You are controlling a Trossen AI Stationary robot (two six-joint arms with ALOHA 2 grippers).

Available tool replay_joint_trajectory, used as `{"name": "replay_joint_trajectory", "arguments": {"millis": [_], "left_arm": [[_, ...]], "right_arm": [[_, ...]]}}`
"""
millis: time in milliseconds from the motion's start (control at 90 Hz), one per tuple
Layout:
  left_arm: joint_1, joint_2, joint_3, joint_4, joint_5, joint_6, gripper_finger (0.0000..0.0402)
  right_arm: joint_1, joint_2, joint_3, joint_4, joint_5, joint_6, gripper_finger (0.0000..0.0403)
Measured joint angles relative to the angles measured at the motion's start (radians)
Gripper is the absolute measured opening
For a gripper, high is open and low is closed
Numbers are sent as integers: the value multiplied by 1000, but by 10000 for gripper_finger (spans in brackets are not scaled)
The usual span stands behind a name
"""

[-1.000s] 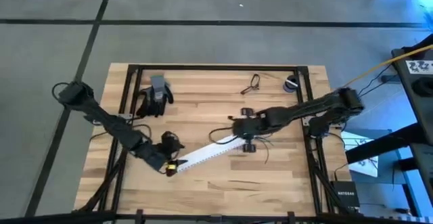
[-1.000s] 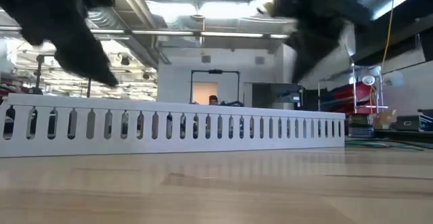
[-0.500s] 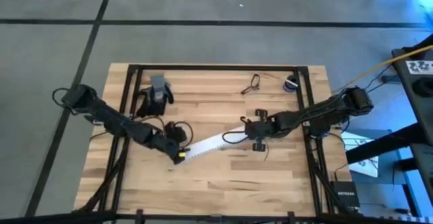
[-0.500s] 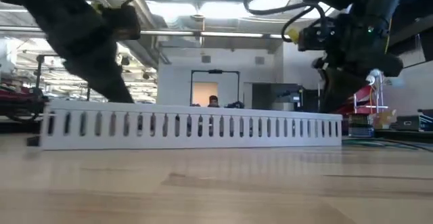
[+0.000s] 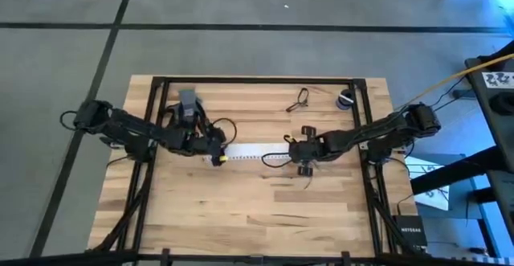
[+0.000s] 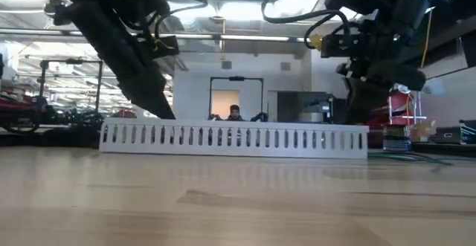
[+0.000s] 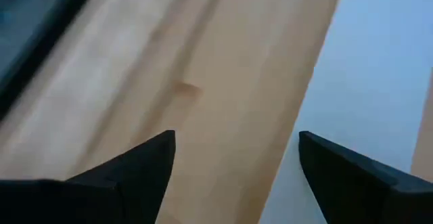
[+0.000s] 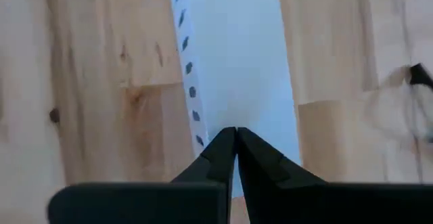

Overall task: Ziptie cables
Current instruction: Move the white cable duct from the lower middle to the center, then return to Home Position

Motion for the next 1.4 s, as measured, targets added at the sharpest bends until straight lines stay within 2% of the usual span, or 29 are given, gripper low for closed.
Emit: {"name": "replay_joint_trajectory", "arguments": {"millis": [89, 167, 267, 333, 411, 467, 556, 678, 833, 967, 1144, 1400], "left_arm": [[1, -64, 49, -64, 35, 59, 286], [0, -136, 109, -61, 52, 101, 252], [17, -222, 130, -69, 118, 205, 171], [33, -282, 118, -50, 235, 312, 107], [64, -383, 90, 23, 370, 373, 39], [103, -448, 59, 89, 446, 383, 13], [155, -548, -8, 109, 473, 362, 16], [199, -659, -55, 62, 461, 280, 33], [216, -718, -67, 4, 452, 196, 40], [216, -713, -69, -26, 454, 219, 37], [220, -744, -160, 130, 492, 204, 38], [218, -891, -364, 260, 496, 115, 42]], "right_arm": [[0, -48, 41, -38, 6, -32, 5], [-12, -125, 64, -13, -3, -70, 5], [-86, -238, 63, 8, -110, -153, 5], [-156, -328, 58, 27, -160, -196, 5], [-239, -442, 21, 150, -247, -252, 5], [-292, -525, -33, 258, -335, -295, 5], [-361, -635, -141, 466, -405, -321, 5], [-413, -761, -258, 555, -369, -288, 5], [-417, -850, -330, 534, -365, -147, 5], [-417, -897, -408, 536, -389, -82, 5], [-417, -1011, -521, 535, -388, -27, 5], [-417, -1204, -602, 533, -407, 23, 5]]}}
